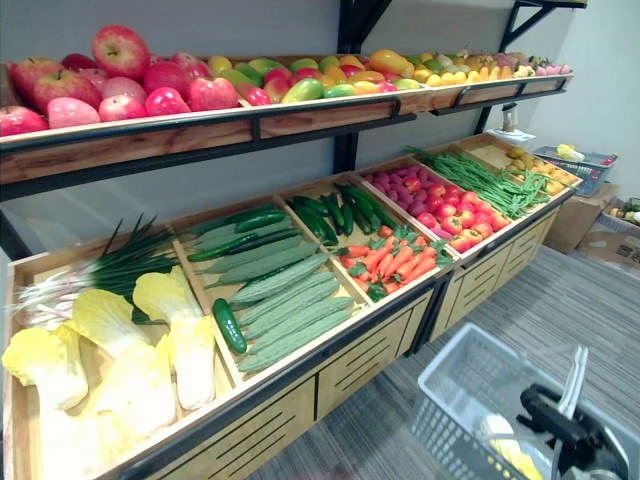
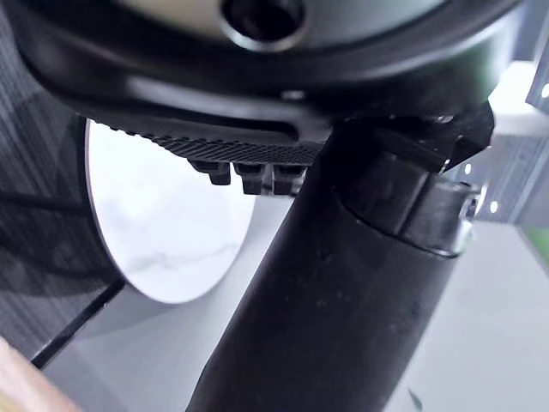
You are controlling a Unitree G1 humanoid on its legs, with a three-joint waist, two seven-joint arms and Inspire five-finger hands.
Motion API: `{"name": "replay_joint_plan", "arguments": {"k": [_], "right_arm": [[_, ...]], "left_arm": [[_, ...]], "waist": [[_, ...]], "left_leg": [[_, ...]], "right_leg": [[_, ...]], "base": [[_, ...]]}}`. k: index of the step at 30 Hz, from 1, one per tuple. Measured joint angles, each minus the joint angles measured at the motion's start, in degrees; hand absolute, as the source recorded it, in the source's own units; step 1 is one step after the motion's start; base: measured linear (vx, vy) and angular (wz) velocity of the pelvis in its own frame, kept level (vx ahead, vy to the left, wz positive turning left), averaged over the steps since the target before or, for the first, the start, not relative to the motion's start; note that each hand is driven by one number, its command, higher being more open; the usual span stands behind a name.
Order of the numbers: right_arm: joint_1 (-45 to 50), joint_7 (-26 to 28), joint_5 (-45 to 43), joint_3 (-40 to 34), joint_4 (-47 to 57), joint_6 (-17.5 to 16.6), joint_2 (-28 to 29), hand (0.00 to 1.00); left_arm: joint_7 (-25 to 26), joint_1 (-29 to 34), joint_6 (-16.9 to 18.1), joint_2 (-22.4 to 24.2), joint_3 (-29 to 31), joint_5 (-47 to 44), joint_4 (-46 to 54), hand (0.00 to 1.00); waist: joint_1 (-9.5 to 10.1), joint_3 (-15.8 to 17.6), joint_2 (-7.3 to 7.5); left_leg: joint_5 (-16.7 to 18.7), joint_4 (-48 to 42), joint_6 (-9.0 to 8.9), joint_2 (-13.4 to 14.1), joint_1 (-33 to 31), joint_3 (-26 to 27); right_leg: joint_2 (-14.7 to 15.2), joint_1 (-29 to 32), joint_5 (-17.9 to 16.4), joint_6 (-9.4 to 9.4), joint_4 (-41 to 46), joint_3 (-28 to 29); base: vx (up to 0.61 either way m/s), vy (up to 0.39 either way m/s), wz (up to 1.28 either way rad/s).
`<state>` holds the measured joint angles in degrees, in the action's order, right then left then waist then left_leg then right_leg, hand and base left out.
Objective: Pick vegetable in the basket
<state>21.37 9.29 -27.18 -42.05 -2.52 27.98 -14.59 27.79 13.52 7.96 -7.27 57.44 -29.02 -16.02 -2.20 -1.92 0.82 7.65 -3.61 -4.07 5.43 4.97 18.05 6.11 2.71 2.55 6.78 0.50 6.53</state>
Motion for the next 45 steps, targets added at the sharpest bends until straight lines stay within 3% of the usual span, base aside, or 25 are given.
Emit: {"name": "replay_joint_plan", "arguments": {"k": [3,8,12,20,25,30,32,34,41,45], "right_arm": [[1.23,-1.27,-0.10,0.59,-2.05,-1.20,4.30,0.00],[3.26,-3.42,-3.85,3.54,-8.42,-5.28,8.96,0.00],[2.95,-4.91,-4.50,7.76,-15.40,-9.39,10.76,0.00],[-2.89,-4.84,-4.59,8.60,-33.95,-16.66,11.85,0.00],[-5.16,-4.44,-6.76,11.34,-40.74,-22.94,12.51,0.00],[-7.21,-3.24,-6.78,14.23,-47.63,-26.82,12.76,0.00],[-7.25,-3.07,-6.78,14.88,-49.87,-26.99,12.82,0.00],[-7.31,-3.25,-6.66,16.85,-54.71,-26.86,12.95,0.00],[-9.56,-3.64,-5.43,19.32,-59.64,-27.08,11.79,0.00],[-10.54,-4.11,-4.04,21.08,-61.17,-27.34,10.97,0.00]], "left_arm": [[6.40,0.49,3.02,3.71,-0.10,0.39,-1.65,1.00],[9.83,1.08,7.85,7.42,-0.25,-4.76,-11.56,1.00],[8.42,0.74,9.04,9.67,-1.10,-8.17,-21.39,1.00],[-0.84,-0.56,8.73,11.54,-8.06,-18.04,-36.53,1.00],[-8.57,-1.21,4.36,11.45,-14.84,-18.15,-40.60,1.00],[-17.13,-2.15,-3.42,9.90,-26.26,-17.11,-44.70,1.00],[-19.07,-2.57,-4.62,9.15,-28.69,-15.92,-45.22,1.00],[-24.15,-3.35,-9.24,6.30,-34.73,-13.25,-46.83,1.00],[-29.37,-5.60,-14.06,2.07,-42.16,-10.77,-49.79,1.00],[-30.65,-5.97,-14.43,0.91,-45.78,-10.62,-50.72,1.00]], "waist": [[0.19,0.72,-0.14],[0.56,0.69,-0.26],[1.03,0.68,-0.22],[1.85,1.13,-0.79],[1.84,2.31,-0.92],[1.84,3.59,-0.60],[1.85,3.62,-0.51],[1.84,4.36,-0.33],[1.70,5.48,-0.50],[1.66,5.67,-0.23]], "left_leg": [[0.04,-0.26,0.01,0.26,0.18,-0.48],[0.62,-0.69,-0.06,0.74,0.41,-1.47],[0.64,-0.65,-0.09,0.70,0.73,-2.01],[0.53,0.61,-0.28,0.48,1.72,-3.02],[0.54,0.69,-0.31,0.63,2.30,-2.88],[0.60,0.90,-0.53,0.81,3.04,-1.79],[0.55,1.16,-0.61,0.84,3.17,-1.60],[0.55,1.67,-0.68,0.72,3.81,-0.91],[0.59,1.75,-0.73,0.70,4.20,0.02],[0.60,1.71,-0.72,0.61,4.64,0.05]], "right_leg": [[-0.02,-0.90,-0.23,-0.22,-0.01,-0.73],[0.03,-1.87,-1.12,-0.37,0.12,-2.01],[0.17,-2.21,-1.48,-0.10,0.31,-2.82],[0.07,-3.06,-2.53,-0.13,0.55,-4.03],[-0.23,-3.57,-2.66,-0.26,0.66,-3.93],[-0.59,-3.66,-2.69,-0.31,0.89,-2.87],[-0.70,-3.51,-2.69,-0.32,0.88,-2.68],[-0.84,-3.43,-2.67,-0.31,0.68,-1.90],[-1.11,-3.20,-2.47,-0.29,0.45,-0.87],[-1.03,-3.48,-2.30,-0.30,0.32,-0.73]], "base": [[-0.02,-0.021,0.08],[-0.02,-0.022,0.12],[0.02,-0.008,0.09],[0.04,-0.007,0.07],[0.00,-0.003,-0.01],[-0.05,-0.002,-0.09],[-0.02,-0.008,-0.11],[0.01,-0.002,-0.16],[0.01,-0.001,-0.09],[-0.02,0.001,-0.01]]}}
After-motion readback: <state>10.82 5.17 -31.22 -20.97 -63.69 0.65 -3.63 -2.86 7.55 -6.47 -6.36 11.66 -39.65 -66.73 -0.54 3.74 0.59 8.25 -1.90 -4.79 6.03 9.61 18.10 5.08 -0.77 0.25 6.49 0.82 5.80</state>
